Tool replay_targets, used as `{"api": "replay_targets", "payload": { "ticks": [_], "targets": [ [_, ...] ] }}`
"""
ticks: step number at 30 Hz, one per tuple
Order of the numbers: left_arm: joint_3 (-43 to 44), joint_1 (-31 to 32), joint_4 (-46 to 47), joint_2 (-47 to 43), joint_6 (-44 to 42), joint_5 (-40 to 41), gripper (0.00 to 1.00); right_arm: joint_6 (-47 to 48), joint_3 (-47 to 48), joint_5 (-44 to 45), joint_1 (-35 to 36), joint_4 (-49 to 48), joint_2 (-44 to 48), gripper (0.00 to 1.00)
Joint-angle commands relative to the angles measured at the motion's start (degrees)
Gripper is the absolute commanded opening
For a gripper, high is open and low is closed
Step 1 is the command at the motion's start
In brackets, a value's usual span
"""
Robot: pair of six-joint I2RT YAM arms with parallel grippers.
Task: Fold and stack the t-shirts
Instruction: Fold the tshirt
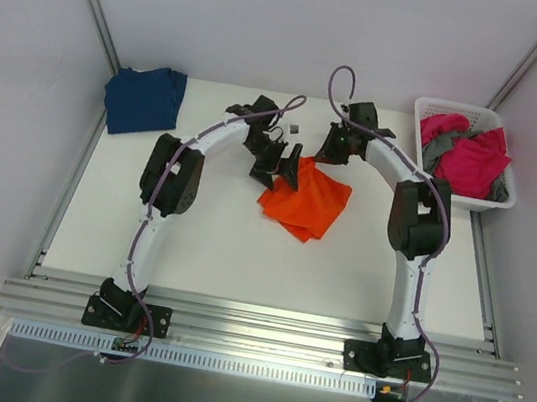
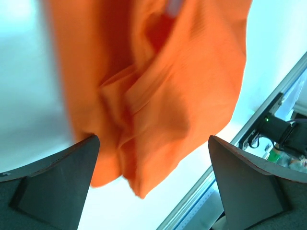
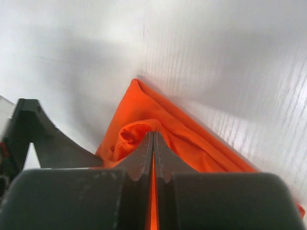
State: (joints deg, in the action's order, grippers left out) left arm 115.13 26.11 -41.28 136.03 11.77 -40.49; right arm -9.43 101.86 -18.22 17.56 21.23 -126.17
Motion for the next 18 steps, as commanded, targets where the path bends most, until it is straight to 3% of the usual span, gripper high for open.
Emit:
{"api": "replay_targets", "payload": {
  "ticks": [1, 18],
  "targets": [
    [-2.8, -2.9, -1.6, -6.8, -0.8, 2.2, 0.99, -1.3, 4.4, 1.4, 0.3, -1.2, -0.7, 0.01],
    [-3.6, -1.9, -2.1, -10.1, -1.6, 2.0, 0.99, -2.0, 15.2, 4.9, 3.4, -0.5, -10.5, 0.03]
  ]
}}
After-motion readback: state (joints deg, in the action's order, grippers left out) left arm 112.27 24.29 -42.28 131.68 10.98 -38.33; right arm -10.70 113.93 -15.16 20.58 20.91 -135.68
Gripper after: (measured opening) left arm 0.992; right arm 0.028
